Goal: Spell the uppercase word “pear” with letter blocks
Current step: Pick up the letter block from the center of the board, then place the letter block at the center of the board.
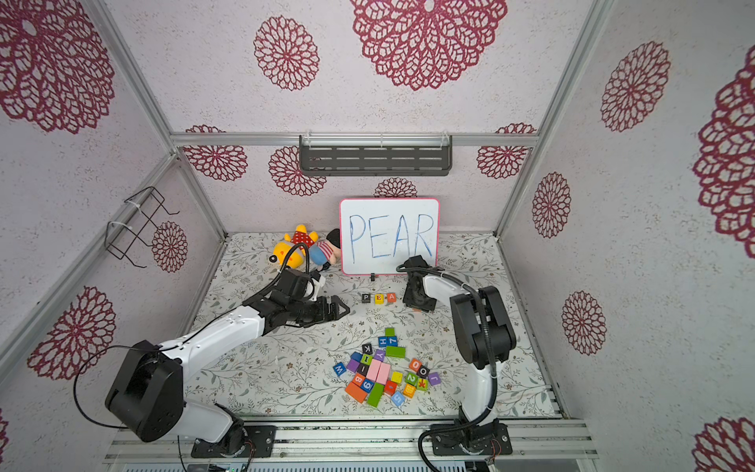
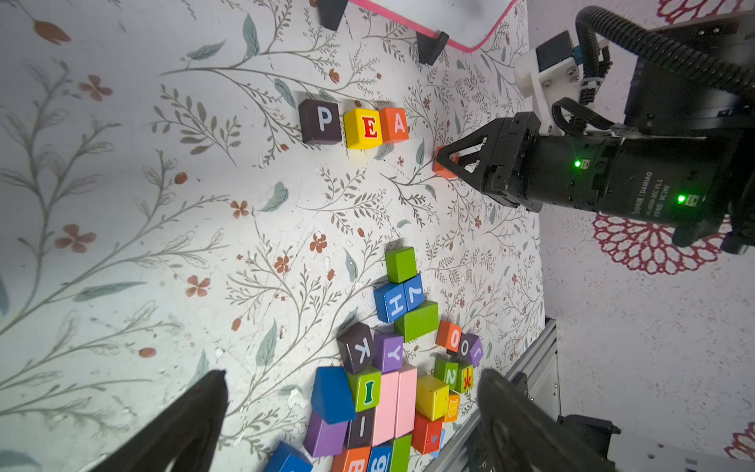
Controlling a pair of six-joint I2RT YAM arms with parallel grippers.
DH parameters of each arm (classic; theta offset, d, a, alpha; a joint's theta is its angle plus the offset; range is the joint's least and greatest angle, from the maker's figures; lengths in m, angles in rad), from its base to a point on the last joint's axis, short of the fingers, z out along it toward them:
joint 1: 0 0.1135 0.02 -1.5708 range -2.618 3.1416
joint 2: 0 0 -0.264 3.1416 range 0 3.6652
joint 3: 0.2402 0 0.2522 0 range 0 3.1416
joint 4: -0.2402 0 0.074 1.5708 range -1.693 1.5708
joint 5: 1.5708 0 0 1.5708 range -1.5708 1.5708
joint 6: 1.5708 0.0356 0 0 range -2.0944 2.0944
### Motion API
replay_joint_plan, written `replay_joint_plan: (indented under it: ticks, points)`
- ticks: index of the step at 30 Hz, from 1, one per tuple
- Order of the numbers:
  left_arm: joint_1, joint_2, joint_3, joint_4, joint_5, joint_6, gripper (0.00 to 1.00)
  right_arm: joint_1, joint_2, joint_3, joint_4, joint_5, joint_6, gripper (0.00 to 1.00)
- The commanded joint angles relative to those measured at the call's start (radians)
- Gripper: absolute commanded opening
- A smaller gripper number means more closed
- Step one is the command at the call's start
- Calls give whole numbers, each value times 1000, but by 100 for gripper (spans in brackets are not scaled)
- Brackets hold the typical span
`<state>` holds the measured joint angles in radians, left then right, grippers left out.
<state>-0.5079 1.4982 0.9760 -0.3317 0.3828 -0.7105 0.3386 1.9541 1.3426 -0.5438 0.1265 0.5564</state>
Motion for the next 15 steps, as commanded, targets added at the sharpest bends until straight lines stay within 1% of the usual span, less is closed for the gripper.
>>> replay_joint_plan:
  ticks: [1, 4, 8, 15]
  points:
    - [19, 26, 35, -24, 23, 27, 98, -1, 47, 119, -93, -6, -141, 34]
    - [26, 43, 53, -33, 27, 29, 98, -1, 100, 211, -136, -28, -181, 34]
    - [32, 55, 62, -38, 30, 32, 98, -1, 149, 289, -173, -71, -221, 34]
    - [35, 62, 66, -39, 33, 32, 98, -2, 172, 320, -179, -128, -256, 34]
